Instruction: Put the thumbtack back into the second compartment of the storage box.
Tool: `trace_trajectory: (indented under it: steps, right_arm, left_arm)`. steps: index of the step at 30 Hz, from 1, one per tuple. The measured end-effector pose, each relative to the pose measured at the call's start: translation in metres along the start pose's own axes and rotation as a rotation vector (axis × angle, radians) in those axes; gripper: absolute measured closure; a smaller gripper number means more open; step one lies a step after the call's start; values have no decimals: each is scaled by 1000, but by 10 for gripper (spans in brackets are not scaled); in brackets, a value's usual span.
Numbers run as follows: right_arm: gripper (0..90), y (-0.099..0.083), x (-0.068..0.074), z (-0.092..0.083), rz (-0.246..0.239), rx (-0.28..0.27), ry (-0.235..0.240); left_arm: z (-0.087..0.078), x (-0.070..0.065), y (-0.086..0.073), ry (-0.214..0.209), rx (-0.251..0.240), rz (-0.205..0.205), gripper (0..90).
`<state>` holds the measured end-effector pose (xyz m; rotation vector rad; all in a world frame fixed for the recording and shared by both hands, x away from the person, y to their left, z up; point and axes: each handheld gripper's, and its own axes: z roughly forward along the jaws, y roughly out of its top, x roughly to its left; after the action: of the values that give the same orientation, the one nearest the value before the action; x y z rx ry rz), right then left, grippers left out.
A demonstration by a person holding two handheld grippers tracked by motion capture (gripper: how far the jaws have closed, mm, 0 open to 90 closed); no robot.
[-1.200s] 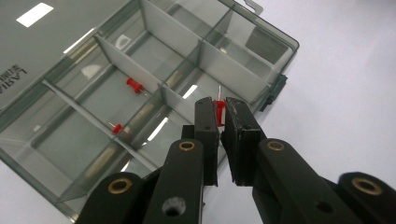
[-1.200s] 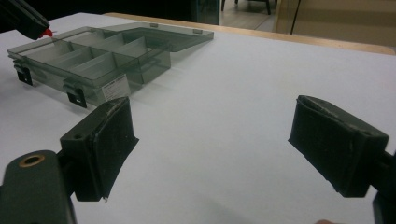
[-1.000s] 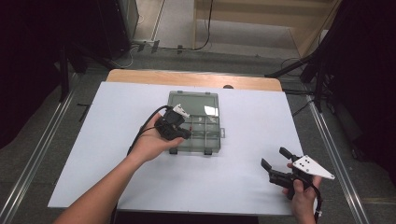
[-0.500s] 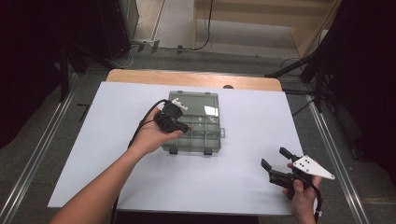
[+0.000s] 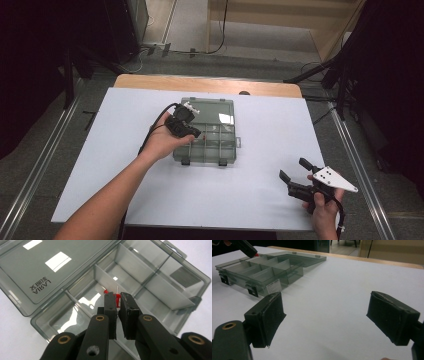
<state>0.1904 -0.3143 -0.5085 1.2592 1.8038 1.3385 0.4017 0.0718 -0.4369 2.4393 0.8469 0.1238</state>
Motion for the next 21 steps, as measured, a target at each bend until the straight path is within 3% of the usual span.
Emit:
trace_trajectory:
  steps: [14, 21]
  right_arm:
    - [143, 0, -1, 0, 1, -3, -3]
    - [143, 0, -1, -1, 5, 0, -4]
  left_arm:
    - [16, 6, 4, 30, 27, -1, 836]
    - [15, 7, 4, 21, 15, -17, 834]
